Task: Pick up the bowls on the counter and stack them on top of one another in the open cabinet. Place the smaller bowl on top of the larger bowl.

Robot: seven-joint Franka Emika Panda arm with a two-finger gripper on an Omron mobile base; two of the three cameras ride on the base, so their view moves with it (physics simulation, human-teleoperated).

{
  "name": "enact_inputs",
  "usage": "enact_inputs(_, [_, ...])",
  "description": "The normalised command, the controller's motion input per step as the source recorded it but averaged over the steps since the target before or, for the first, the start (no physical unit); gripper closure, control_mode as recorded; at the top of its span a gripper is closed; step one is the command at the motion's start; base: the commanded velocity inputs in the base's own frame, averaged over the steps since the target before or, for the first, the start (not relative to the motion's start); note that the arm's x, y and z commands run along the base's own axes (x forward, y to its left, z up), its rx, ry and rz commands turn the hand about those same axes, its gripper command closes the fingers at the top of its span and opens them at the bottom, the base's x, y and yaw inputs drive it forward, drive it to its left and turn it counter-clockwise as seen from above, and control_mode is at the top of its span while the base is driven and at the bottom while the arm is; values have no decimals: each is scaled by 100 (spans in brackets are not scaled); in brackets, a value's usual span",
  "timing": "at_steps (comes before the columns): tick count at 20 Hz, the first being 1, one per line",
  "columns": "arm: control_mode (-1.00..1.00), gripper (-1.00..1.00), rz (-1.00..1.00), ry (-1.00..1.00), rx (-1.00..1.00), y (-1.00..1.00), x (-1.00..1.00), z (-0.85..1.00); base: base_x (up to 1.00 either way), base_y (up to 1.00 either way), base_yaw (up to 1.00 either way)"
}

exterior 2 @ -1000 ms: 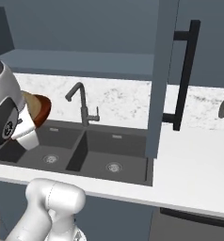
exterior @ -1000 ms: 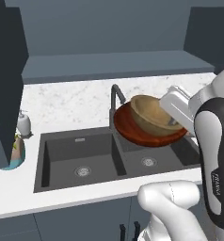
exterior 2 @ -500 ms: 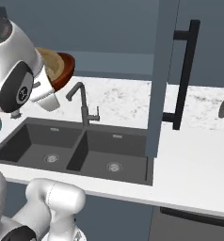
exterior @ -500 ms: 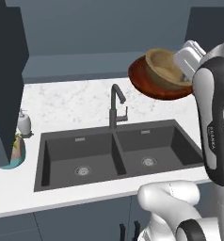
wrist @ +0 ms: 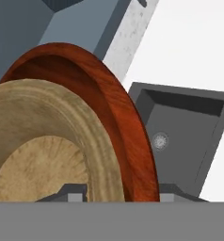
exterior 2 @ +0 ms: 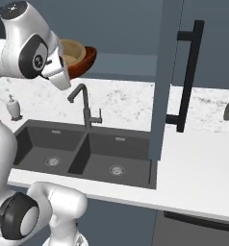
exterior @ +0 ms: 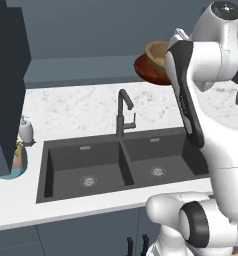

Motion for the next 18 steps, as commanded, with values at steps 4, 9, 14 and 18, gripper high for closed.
enact_inputs(4, [-100, 100, -20, 0, 0, -16, 100, -1, 0, 0, 0])
enact_inputs(9, [-100, 100, -17, 0, 0, -12, 100, -22, 0, 0, 0])
enact_inputs(14, [-100, 100, -11, 0, 0, -27, 100, -5, 0, 0, 0])
enact_inputs(18, [-100, 100, -5, 0, 2, -29, 97, -1, 0, 0, 0])
